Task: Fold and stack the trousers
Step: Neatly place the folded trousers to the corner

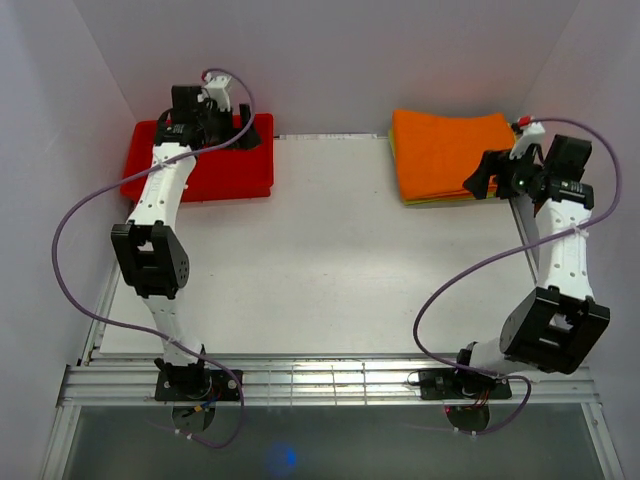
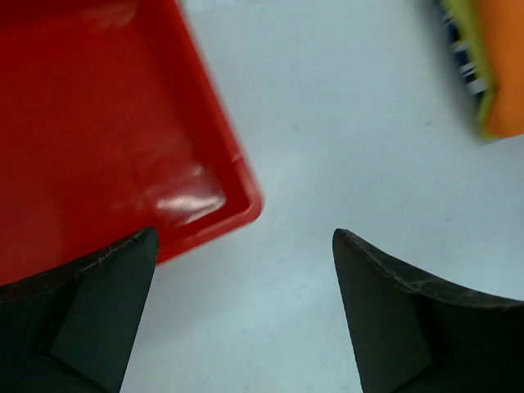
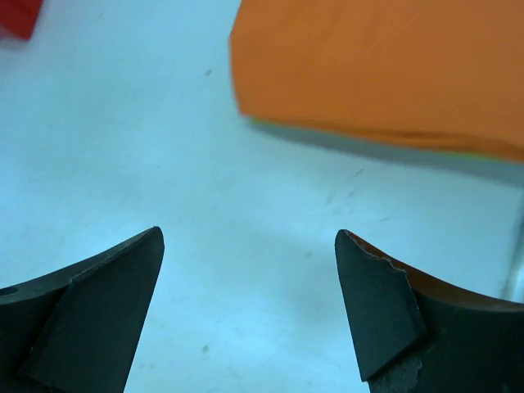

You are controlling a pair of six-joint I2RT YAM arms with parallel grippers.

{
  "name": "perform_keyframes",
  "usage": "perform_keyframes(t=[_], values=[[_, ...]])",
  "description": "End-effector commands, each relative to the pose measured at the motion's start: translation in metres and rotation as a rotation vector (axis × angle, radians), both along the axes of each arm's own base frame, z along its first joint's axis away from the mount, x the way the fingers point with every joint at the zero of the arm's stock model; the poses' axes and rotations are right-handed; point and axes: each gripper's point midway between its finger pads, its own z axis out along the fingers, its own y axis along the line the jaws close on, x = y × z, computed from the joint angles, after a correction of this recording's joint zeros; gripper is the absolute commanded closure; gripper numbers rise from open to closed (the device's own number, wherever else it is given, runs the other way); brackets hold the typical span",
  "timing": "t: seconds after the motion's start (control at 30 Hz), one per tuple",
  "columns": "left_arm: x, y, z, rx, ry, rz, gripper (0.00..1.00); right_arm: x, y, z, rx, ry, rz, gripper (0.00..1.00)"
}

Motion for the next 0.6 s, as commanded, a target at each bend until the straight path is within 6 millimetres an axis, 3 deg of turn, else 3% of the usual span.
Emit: perform_keyframes(t=[0.0,0.03,0.07,0.1,0.13,0.2,0.23,0.4,0.57], values=[[-0.09,0.047,-0.082,0.221,0.303,0.031,0.02,-0.057,0.059,-0.043,0.153,0.18,0.117,0.1],[-0.103,0.05,-0.09,0.249,0.309,0.019,0.02,-0.075,0.069,-0.071,0.17,0.25,0.124,0.1],[-0.119,0.054,-0.075,0.267,0.256,0.024,0.02,-0.084,0.072,-0.07,0.142,0.224,0.117,0.1],[-0.133,0.055,-0.082,0.269,0.258,0.018,0.02,-0.093,0.08,-0.078,0.13,0.236,0.132,0.1],[-0.154,0.055,-0.11,0.268,0.305,0.005,0.02,-0.103,0.083,-0.092,0.127,0.266,0.131,0.1],[-0.178,0.051,-0.103,0.239,0.273,-0.014,0.02,-0.109,0.084,-0.092,0.106,0.256,0.126,0.1],[-0.192,0.049,-0.118,0.22,0.32,-0.014,0.02,-0.111,0.084,-0.092,0.1,0.257,0.127,0.1],[-0.211,0.046,-0.126,0.183,0.335,-0.003,0.02,-0.117,0.084,-0.085,0.077,0.236,0.13,0.1],[-0.201,0.042,-0.105,0.152,0.279,0.008,0.02,-0.124,0.083,-0.083,0.062,0.218,0.125,0.1]])
